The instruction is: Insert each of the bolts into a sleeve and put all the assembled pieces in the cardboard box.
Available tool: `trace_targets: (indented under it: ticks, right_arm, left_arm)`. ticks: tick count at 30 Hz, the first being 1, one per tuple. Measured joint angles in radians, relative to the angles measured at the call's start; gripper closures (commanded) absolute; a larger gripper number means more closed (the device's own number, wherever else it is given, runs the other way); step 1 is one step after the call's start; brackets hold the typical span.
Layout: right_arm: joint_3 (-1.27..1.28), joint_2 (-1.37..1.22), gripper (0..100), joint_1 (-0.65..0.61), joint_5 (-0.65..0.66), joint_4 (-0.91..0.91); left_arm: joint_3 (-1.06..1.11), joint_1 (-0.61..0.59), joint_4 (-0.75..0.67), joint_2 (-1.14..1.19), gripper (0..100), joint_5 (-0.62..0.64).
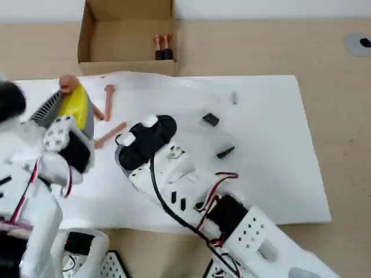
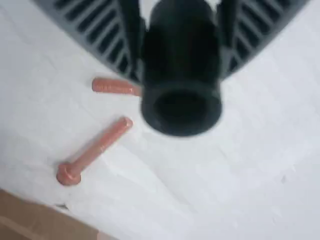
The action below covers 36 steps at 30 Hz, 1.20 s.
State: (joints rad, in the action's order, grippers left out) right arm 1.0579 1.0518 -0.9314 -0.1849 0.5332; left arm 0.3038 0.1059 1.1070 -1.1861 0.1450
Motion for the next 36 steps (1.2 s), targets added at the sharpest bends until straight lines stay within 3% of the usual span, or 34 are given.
trace_targets:
  ticks: [7, 22, 29, 36]
  right_arm:
    - [0.006, -0.002, 98.9, 0.0, 0.0, -0.005]
    - [0.006, 0.031, 98.9, 0.046, 0.034, -0.005]
    - [0.006, 0.068, 98.9, 0.046, 0.034, -0.005]
    - [0.006, 0.068, 98.9, 0.046, 0.034, -0.005]
  left_arm:
    - [-0.037, 0.041, 0.031, -0.129, 99, 0.0]
    - [0.048, 0.043, 0.077, -0.132, 99, 0.068]
    - [0.27, 0.043, -0.1, -0.123, 99, 0.138]
    - [0.308, 0.043, -0.175, -0.124, 99, 0.14]
